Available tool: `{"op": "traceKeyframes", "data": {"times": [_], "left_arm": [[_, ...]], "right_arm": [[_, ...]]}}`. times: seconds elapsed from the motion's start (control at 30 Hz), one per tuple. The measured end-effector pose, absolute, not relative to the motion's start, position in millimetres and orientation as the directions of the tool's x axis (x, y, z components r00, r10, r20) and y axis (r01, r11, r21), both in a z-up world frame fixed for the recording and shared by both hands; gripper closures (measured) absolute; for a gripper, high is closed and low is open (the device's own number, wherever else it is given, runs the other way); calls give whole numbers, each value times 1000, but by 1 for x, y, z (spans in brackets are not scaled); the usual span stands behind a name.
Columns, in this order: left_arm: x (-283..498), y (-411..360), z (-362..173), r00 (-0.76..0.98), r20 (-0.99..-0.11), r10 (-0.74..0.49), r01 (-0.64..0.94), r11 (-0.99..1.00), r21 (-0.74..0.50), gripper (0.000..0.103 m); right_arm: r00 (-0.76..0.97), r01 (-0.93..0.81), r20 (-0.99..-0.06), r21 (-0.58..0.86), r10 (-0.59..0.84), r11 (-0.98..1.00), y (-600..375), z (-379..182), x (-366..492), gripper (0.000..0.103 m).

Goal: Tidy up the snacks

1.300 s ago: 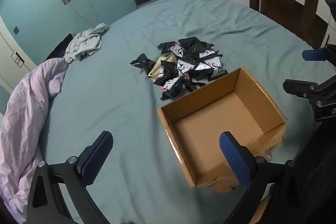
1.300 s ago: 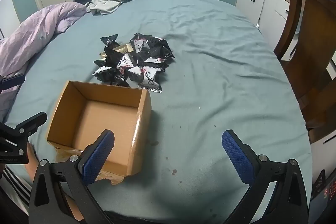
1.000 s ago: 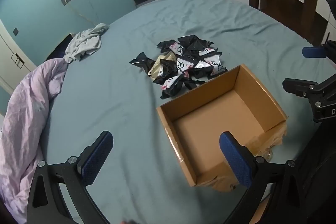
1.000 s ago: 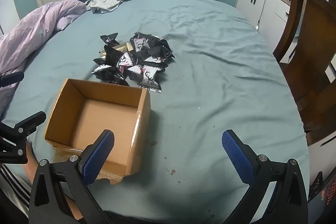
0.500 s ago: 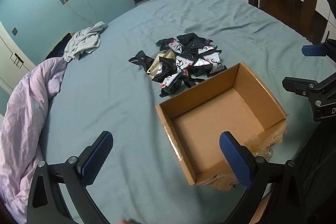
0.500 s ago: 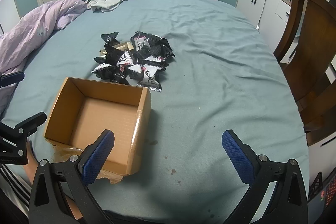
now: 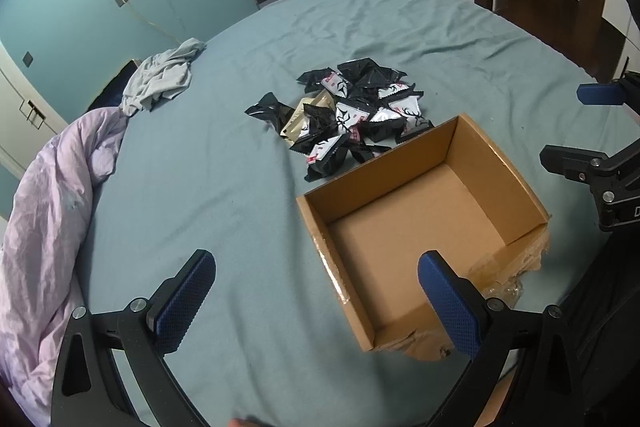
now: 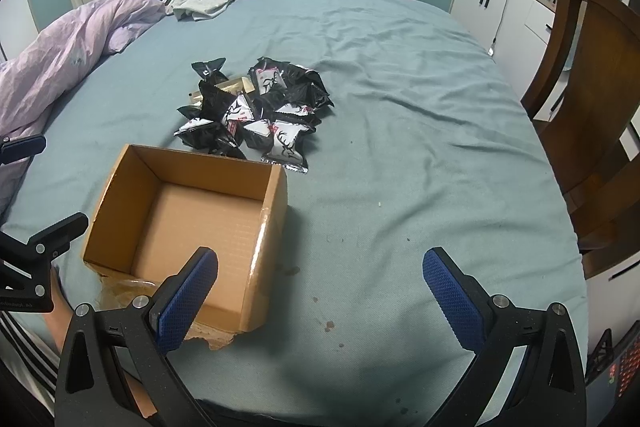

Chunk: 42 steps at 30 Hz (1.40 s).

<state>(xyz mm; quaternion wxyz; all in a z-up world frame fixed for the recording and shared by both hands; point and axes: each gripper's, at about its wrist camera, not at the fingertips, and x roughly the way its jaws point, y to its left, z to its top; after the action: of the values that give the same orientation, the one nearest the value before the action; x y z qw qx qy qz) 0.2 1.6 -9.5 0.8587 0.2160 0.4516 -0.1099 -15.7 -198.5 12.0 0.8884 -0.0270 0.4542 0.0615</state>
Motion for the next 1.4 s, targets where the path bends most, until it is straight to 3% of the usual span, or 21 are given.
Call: {"op": "traceKeyframes", "data": {"times": [0.77,1.4], "left_arm": [[6,6,-16,519,-854,12,374,896,240,0],[19,4,-31,407,-913,-14,386,909,158,0]], "right_arm": [[562,-161,-821,8,99,987,-194,8,-13,0],[511,-197,-842,85,176,977,-186,4,51,0]]}}
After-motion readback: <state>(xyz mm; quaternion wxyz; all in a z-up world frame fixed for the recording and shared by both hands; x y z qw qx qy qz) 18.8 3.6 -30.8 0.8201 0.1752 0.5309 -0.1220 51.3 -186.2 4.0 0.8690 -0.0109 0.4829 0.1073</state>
